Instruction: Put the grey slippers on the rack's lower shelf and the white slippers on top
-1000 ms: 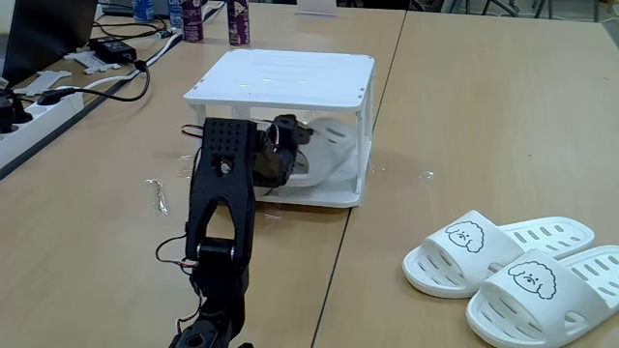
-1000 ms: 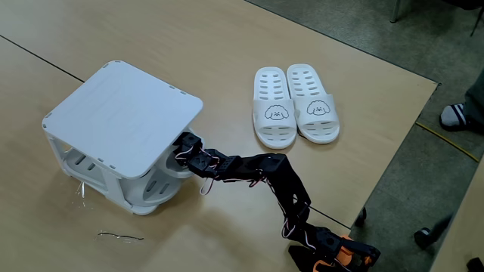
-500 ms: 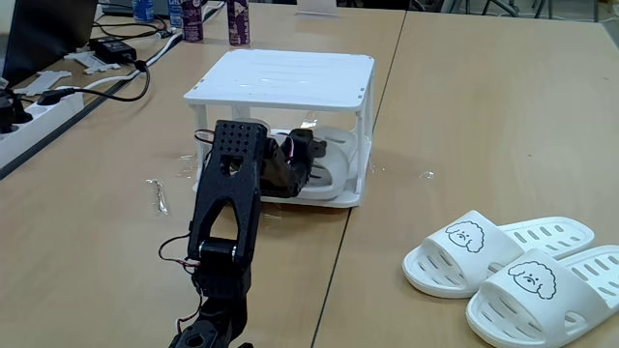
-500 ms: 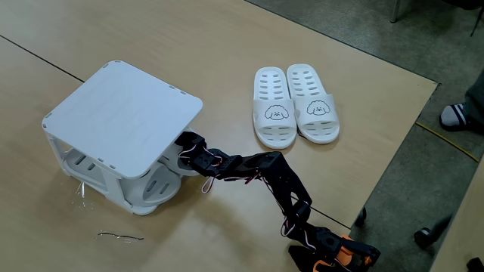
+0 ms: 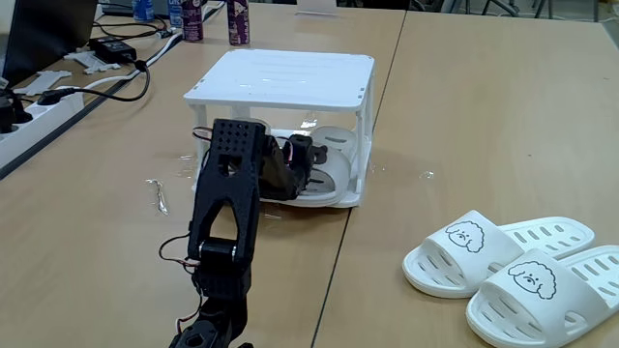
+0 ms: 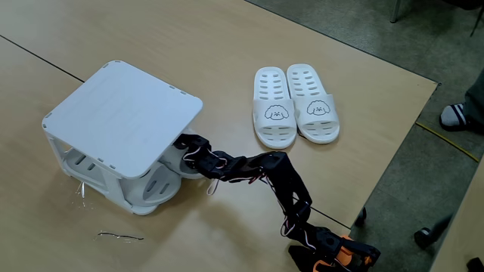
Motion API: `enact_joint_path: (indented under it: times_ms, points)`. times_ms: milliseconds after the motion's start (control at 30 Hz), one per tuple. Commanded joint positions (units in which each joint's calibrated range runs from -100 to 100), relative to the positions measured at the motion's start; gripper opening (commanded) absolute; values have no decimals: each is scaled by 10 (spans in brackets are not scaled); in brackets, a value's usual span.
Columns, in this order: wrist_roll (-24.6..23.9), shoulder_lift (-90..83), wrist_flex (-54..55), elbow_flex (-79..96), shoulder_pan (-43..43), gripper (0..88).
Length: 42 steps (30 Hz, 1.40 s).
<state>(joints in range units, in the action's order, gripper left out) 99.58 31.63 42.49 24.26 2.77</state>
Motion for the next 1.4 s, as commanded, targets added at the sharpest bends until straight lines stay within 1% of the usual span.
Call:
enact_joint_path:
  times_ms: [0,33,100,200,333,567,600,700,733,767,833,933,1067,1133,1167,1300,1367]
  points:
    - [4,-120,2,56,-1,252]
    - [4,-132,3,67,-1,283]
    - [4,-158,3,89,-1,302]
    - [4,-197,2,143,-1,302]
    - [4,-280,4,266,-6,302]
    - [4,-526,7,462,-48,295]
    - [4,-561,7,483,-54,268]
    - [4,-663,8,546,-61,53]
    - [4,-690,8,562,-62,0]
    - [4,-716,9,578,-62,12]
    - [4,-768,9,621,-64,7]
    - [4,-806,9,712,-89,7]
    - [4,-786,9,747,-127,7]
    - [4,-732,37,746,-158,7]
    - [4,-671,82,746,-181,7]
    - [4,-465,252,746,-220,7]
    - [4,-387,313,747,-238,7]
